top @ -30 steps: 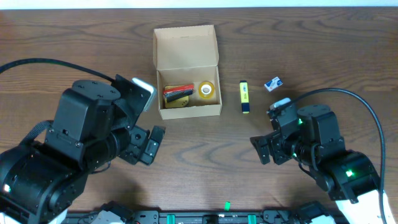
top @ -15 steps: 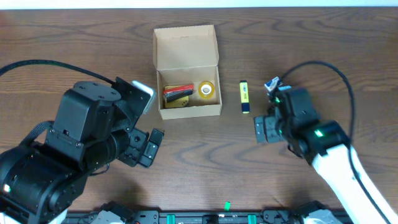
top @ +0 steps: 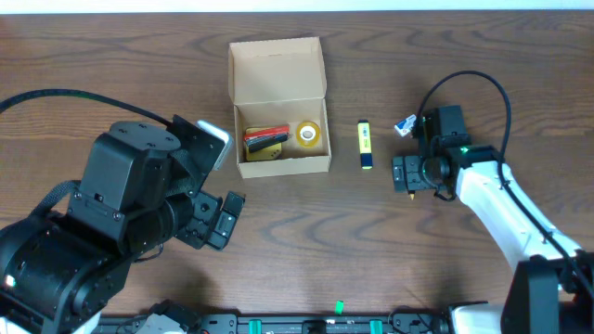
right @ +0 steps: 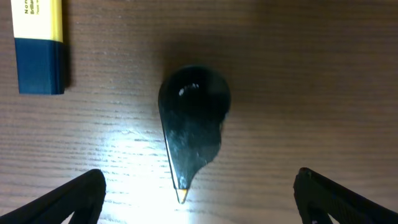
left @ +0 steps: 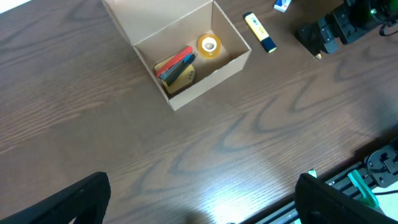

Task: Pack container
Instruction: 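Lower the right gripper and grasp the black correction-tape dispenser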

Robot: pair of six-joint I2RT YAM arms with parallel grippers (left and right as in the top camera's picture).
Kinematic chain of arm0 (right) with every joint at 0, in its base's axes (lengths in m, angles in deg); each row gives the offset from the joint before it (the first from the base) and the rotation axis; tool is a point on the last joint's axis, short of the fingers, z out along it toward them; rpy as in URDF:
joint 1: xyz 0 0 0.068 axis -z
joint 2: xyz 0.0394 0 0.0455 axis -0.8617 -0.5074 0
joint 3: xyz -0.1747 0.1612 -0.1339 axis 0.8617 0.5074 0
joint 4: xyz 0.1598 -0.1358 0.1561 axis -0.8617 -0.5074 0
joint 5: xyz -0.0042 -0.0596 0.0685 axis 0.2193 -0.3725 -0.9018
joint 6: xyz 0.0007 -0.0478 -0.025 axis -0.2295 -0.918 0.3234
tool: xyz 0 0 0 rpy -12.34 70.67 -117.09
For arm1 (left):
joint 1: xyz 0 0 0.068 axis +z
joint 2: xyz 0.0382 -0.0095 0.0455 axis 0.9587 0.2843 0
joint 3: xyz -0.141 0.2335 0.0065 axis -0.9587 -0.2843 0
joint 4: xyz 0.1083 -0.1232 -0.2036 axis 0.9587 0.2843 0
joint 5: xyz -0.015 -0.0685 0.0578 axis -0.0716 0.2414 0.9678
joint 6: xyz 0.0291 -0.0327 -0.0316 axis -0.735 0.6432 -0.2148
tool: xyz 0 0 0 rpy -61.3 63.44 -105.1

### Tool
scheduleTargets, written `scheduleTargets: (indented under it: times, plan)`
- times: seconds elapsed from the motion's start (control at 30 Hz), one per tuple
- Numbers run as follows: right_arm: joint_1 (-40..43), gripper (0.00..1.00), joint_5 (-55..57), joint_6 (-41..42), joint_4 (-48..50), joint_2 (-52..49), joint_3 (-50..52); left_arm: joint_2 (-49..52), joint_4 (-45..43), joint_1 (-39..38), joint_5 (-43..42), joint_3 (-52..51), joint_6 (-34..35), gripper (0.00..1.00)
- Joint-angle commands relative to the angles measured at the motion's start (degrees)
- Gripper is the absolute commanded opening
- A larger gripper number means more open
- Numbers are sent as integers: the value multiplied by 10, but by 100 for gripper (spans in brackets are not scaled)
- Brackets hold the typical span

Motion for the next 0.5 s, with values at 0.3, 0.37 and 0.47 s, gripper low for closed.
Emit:
scheduleTargets:
  times: [0.3, 0.37, 0.47]
  plan:
    - [12, 87, -52, -52, 43, -57, -7, 0, 2, 2, 2, -5, -2, 95]
    - [12, 86, -52, -52, 47, -71, -7, 0, 2, 2, 2, -5, -2, 95]
    - [12, 84, -52, -52, 53, -87, -7, 0, 2, 2, 2, -5, -2, 95]
